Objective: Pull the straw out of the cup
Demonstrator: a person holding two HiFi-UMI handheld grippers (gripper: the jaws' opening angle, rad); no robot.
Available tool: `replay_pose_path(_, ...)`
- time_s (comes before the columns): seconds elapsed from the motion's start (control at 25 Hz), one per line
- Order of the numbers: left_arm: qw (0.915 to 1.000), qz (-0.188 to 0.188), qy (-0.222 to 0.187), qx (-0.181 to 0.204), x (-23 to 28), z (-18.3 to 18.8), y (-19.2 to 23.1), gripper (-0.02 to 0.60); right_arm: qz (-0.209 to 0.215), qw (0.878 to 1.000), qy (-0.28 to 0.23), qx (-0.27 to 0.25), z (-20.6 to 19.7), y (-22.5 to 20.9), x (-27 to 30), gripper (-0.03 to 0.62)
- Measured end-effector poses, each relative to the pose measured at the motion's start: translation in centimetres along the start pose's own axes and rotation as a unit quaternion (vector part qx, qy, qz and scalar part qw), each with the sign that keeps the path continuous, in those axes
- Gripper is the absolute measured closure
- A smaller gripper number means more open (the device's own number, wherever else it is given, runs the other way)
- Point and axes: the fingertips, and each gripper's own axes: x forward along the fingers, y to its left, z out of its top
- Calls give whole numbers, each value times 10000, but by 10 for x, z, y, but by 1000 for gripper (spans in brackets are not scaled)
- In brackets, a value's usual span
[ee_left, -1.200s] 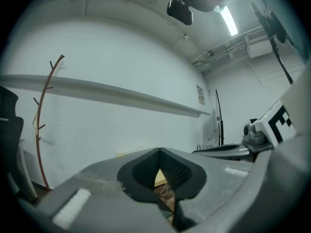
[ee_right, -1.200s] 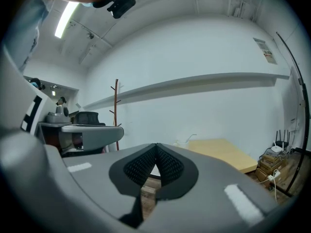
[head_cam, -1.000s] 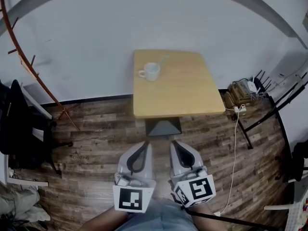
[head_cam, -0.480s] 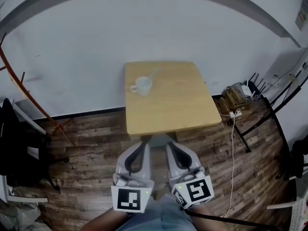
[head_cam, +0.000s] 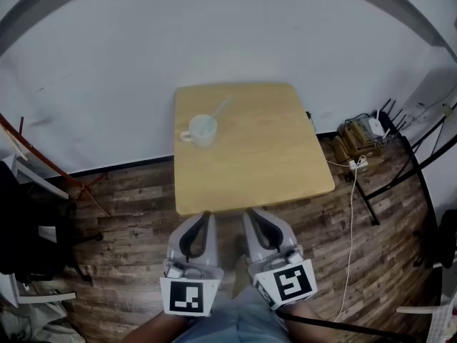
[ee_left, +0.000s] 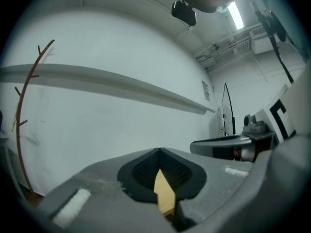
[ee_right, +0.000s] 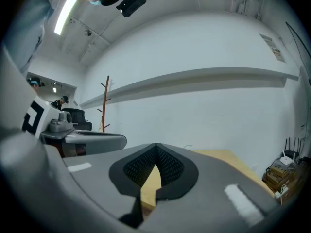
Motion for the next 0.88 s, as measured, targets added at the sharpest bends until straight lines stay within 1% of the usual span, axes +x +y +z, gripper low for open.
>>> replay_pose_path(0.2, 9995, 199, 253, -23, 60, -7, 0, 563, 358, 9992, 133, 76, -1, -44, 42, 586)
replay_pose_path(0.36, 9985, 382, 367, 112, 103, -3, 4, 563, 583, 9981, 66, 165, 1, -79, 76, 586)
replay_pose_path(0.64, 9964, 716, 383, 247, 169, 9, 16, 563, 956, 9951, 106, 229, 7, -127, 126, 586)
replay_pose_path(0.76, 9952, 856, 389, 269, 188, 12, 22, 563, 1133, 9933, 129, 206, 9, -139, 145, 586)
replay_pose_path(0.88, 9938, 1053, 307, 189, 204, 19, 30, 563, 1338, 9907, 177, 180, 15, -145, 160, 586)
